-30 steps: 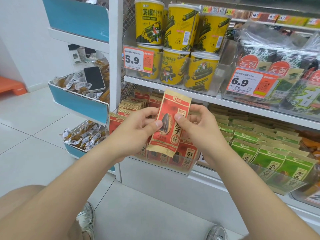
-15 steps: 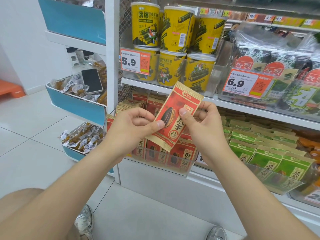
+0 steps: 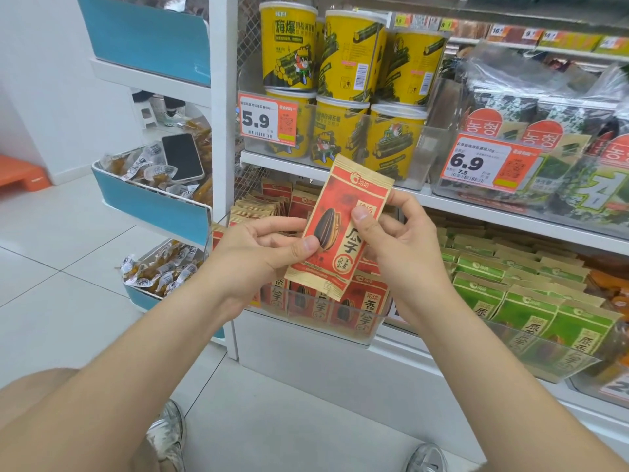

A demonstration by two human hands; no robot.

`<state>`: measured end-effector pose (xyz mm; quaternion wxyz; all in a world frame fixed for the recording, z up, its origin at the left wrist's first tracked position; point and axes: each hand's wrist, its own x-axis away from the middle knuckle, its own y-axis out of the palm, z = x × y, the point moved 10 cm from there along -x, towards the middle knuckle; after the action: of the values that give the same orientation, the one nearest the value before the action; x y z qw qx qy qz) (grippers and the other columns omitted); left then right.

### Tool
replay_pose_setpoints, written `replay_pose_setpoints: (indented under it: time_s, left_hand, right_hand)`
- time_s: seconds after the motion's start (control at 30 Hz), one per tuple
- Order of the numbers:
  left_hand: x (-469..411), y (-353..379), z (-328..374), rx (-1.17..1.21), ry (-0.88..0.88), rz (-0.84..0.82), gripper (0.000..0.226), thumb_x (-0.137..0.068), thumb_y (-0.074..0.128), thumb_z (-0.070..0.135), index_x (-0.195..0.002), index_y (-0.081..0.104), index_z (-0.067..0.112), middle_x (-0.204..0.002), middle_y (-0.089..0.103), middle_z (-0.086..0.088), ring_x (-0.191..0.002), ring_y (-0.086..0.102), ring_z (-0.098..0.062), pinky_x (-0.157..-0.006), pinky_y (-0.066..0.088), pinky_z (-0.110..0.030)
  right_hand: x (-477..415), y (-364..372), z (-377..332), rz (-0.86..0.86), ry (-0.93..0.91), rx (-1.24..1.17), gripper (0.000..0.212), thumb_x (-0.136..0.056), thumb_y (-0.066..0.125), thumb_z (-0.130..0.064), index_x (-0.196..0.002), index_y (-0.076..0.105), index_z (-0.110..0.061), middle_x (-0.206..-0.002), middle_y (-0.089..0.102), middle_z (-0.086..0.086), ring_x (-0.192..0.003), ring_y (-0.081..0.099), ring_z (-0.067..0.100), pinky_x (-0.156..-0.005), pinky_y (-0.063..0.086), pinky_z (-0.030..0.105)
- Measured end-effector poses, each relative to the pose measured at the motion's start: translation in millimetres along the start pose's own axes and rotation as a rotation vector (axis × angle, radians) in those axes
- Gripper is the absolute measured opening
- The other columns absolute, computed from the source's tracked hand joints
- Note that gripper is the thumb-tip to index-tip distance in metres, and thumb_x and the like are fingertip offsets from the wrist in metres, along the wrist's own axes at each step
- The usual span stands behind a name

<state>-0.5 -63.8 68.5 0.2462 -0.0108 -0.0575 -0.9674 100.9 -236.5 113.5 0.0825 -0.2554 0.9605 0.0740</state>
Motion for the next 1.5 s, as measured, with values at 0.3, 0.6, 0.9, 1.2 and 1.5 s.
replay_pose_setpoints:
  time_s: [0.3,0.6,0.9,1.2,1.5]
  left_hand:
    - [1,-8,32,-0.326,0.213,0.004,0.019,-0.095,0.081,0.019,-0.113,0.082,0.021,-0.103,0.083,0.003,-0.099,0.08,-0.018,-0.089,0.066,-0.04]
    - [-48,-54,47,-0.984,0.36,0.258,0.017,-0.104,0.066,0.024,-0.116,0.078,0.024,-0.114,0.077,0.007,-0.108,0.071,-0.013,-0.104,0.056,-0.039]
    - [-81,-38,13,-1.219,0.174,0.013,0.036,-0.085,0.056,0.042,-0.109,0.078,0.028,-0.099,0.075,0.009,-0.095,0.068,-0.02,-0.09,0.057,-0.039]
    - [-91,-41,2,-1.224,0.141,0.019,0.059,-0.08,0.042,0.054,-0.122,0.075,0.029,-0.115,0.074,0.009,-0.111,0.065,-0.021,-0.099,0.055,-0.045]
    - [-90,-38,2,-1.263,0.231,0.069,0.038,-0.095,0.038,0.051,-0.111,0.066,0.031,-0.105,0.066,0.011,-0.099,0.062,-0.019,-0.092,0.053,-0.047]
  right_hand:
    - [-9,-4,-15,-0.084,-0.118,0.362,0.027,-0.094,0.084,-0.017,-0.114,0.067,-0.023,-0.096,0.082,-0.001,-0.089,0.08,0.017,-0.077,0.068,0.045]
    - [-33,-6,-37,0.24,-0.524,0.598,0.011,-0.104,0.07,-0.026,-0.113,0.07,-0.031,-0.089,0.071,-0.026,-0.082,0.068,-0.005,-0.078,0.056,0.026]
    - [-87,69,22,0.017,-0.504,0.954,0.027,-0.106,0.064,-0.027,-0.133,0.069,-0.029,-0.102,0.079,-0.006,-0.081,0.067,0.009,-0.074,0.03,0.012]
    - [-122,96,80,-0.227,-0.144,1.482,0.032,-0.11,0.045,-0.028,-0.126,0.072,-0.027,-0.123,0.072,0.01,-0.127,0.051,0.041,-0.105,0.031,0.051]
    - [-134,93,87,-0.248,0.005,1.312,0.04,-0.107,0.043,-0.032,-0.08,0.07,-0.019,-0.092,0.071,0.003,-0.108,0.059,0.035,-0.109,0.033,0.058]
